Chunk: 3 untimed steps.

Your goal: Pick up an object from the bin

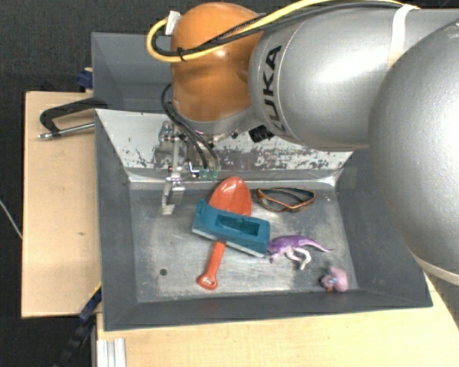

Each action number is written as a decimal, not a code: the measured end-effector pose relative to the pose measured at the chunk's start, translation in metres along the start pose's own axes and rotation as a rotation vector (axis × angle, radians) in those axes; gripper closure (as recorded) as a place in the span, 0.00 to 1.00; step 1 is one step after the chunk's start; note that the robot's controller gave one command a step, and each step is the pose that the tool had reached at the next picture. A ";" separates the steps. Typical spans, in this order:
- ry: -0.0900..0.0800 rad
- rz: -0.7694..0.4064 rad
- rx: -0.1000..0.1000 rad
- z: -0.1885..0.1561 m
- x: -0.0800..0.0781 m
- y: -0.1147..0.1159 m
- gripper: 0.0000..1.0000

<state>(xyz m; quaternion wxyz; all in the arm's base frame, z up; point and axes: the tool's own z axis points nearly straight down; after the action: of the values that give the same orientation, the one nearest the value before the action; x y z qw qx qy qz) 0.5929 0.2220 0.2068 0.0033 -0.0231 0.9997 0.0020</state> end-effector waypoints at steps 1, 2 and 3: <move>0.002 0.120 0.002 0.001 -0.005 -0.002 0.00; 0.005 -0.053 0.003 0.002 0.004 -0.007 0.00; 0.006 0.125 0.003 -0.010 0.015 -0.026 0.00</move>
Offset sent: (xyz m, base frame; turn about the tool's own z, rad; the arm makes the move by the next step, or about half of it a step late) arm -0.0144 -0.0126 -0.0018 0.1699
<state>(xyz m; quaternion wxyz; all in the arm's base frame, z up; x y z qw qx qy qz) 0.5790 0.1951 0.2165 0.0000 0.0395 0.9992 0.0007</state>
